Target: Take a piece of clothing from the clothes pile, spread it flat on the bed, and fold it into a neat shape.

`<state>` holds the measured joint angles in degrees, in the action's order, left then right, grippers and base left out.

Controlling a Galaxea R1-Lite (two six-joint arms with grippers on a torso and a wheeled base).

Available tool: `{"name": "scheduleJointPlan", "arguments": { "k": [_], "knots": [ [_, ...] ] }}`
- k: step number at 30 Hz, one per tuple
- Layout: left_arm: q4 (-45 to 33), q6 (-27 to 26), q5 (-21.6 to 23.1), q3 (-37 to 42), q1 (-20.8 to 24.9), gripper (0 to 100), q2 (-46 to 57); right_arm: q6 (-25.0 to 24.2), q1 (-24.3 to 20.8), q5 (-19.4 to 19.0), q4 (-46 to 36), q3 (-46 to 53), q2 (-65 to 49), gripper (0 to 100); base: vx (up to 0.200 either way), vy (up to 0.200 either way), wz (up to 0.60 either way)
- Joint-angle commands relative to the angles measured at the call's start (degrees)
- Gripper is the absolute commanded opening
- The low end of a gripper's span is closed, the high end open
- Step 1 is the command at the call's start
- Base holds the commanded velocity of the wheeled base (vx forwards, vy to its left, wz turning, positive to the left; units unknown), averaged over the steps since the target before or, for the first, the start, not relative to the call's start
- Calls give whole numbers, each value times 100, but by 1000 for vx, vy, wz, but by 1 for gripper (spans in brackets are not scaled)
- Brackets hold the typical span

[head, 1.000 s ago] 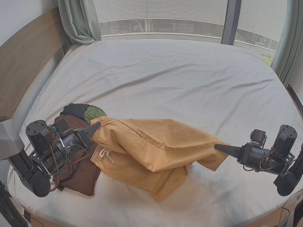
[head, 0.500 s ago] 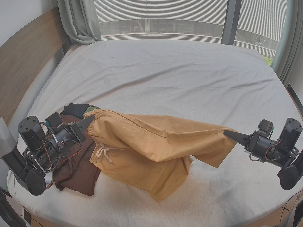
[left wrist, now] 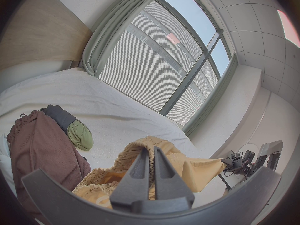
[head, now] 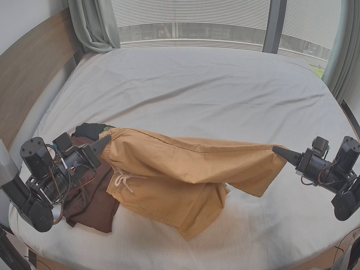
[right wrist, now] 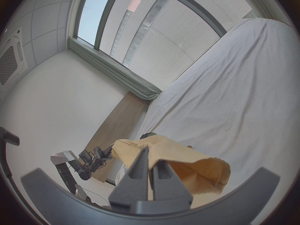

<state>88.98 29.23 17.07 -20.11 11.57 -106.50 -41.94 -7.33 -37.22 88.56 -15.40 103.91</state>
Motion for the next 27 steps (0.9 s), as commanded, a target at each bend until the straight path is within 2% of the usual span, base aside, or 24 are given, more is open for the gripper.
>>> {"name": "scheduleJointPlan", "arguments": {
  "k": [1,27],
  "knots": [
    [5,21,-2,-1,-6,0,-11,1,73,4,3,-51,85,0,0,0,0],
    [5,12,-19,-36,-111,0,-161,-8,443,-5,3,-218,226,0,0,0,0]
  ]
}}
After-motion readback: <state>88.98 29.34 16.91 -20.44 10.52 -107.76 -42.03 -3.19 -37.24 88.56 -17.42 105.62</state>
